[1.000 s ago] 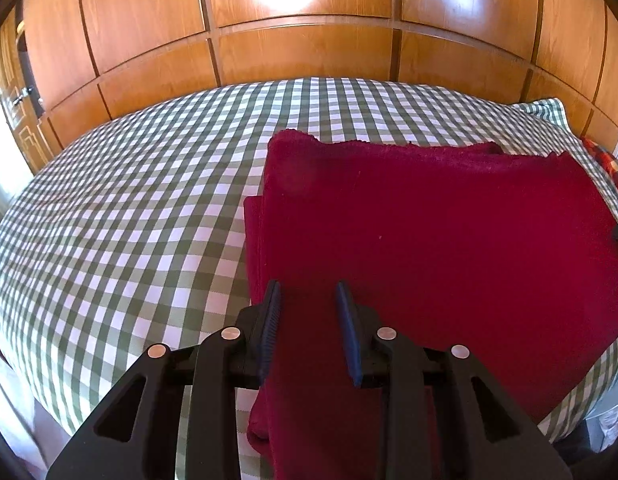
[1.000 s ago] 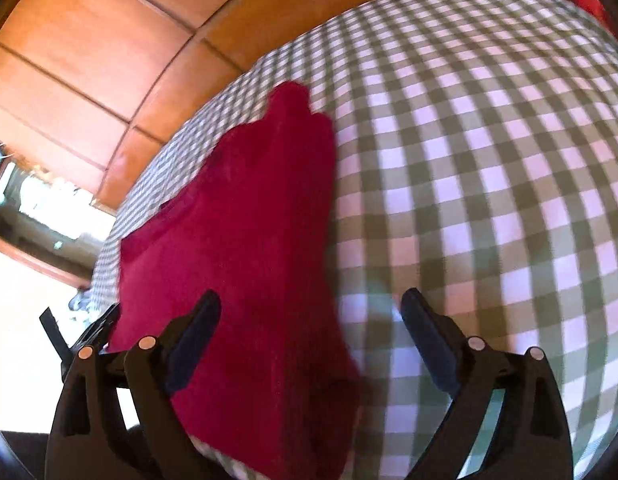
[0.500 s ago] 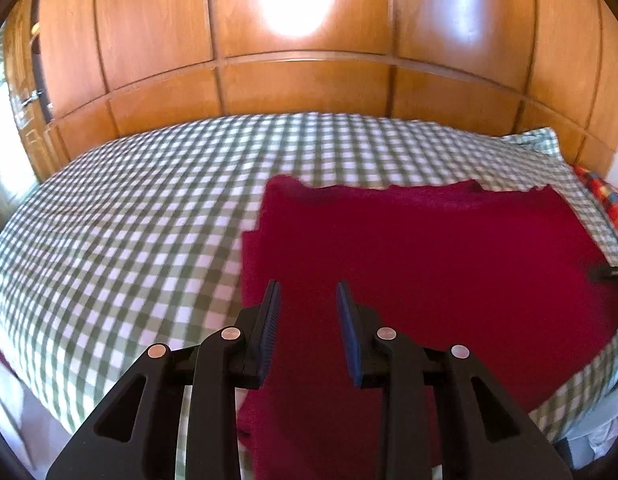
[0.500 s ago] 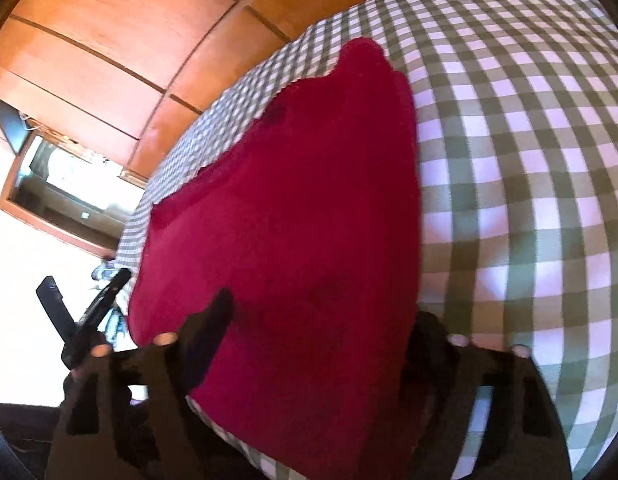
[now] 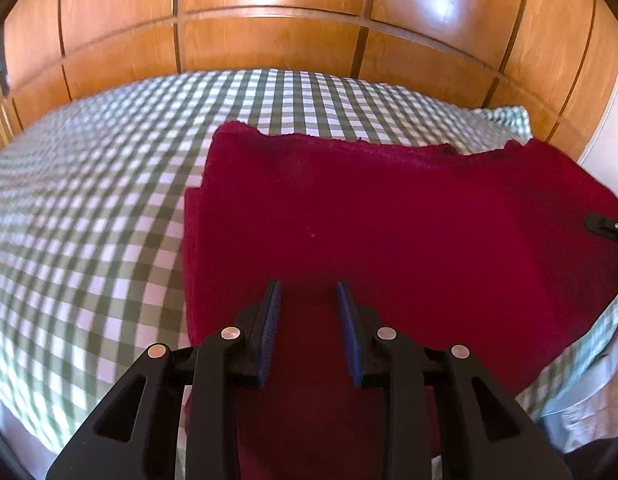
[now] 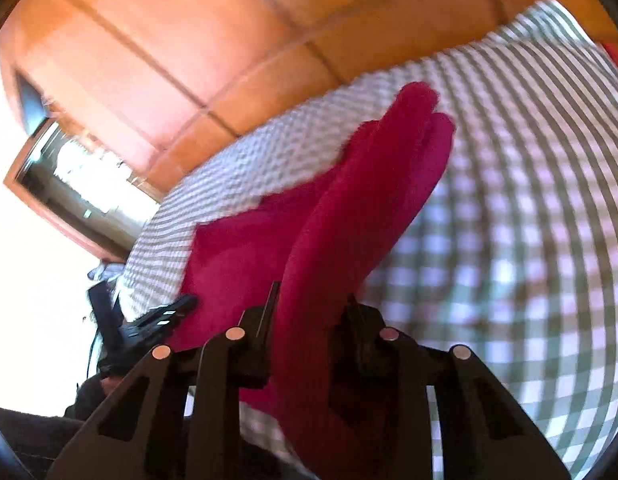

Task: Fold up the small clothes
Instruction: 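Lift the folded sweater with both grippers and fold it over again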

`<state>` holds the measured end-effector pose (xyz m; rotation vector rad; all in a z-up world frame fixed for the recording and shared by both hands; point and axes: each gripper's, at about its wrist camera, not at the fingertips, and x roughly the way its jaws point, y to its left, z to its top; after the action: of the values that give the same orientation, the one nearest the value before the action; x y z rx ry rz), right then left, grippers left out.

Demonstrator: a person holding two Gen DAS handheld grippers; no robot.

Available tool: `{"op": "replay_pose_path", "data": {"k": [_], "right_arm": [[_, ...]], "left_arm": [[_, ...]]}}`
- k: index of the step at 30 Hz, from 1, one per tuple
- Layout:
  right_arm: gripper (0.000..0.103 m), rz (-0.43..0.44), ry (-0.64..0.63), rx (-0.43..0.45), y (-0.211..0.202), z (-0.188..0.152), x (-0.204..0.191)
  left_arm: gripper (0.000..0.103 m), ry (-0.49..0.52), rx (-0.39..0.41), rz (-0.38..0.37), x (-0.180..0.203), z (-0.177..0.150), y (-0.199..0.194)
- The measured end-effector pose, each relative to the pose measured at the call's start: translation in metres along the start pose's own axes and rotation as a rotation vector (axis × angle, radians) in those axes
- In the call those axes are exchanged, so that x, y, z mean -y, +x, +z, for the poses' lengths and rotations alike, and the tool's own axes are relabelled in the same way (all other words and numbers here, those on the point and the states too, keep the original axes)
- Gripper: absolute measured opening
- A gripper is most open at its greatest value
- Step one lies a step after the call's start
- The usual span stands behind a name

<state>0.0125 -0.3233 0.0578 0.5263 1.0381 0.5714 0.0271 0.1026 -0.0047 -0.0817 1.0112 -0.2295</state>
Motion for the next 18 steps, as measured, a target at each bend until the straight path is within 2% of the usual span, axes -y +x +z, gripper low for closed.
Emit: {"op": "replay_pose_path", "data": {"k": [5,8,10,13,16,18], "right_arm": [[0.025,0.063,-0.126,-0.028,0.028,0.016,-0.08],[0.023,0.116,-0.22,-0.093,0.064,0.014,-0.132],[0.023,0.122,-0.284,-0.145,0.092,0.007,-0.162],[0.021,0.088,-0.341,-0.208,0.141,0.001,-0.192],[0.021,0.032,-0.373,-0.27,0.176,-0.007,-0.201],[0.024,0.025,-0.405,-0.288,0.186,-0.015,-0.203]], "left_arm": [[0.028,-0.103,-0.014,-0.15,-0.024,0.0,-0.004],[0.028,-0.132,-0.029,-0.227,-0.034,-0.002,-0.002],[0.028,-0.141,-0.03,-0.248,-0.037,-0.003,-0.001],[0.028,-0.18,-0.031,-0.281,-0.046,-0.008,-0.006],[0.028,-0.221,-0.03,-0.305,-0.056,-0.011,-0.013],[0.028,-0.226,-0.026,-0.316,-0.062,-0.013,-0.02]]}}
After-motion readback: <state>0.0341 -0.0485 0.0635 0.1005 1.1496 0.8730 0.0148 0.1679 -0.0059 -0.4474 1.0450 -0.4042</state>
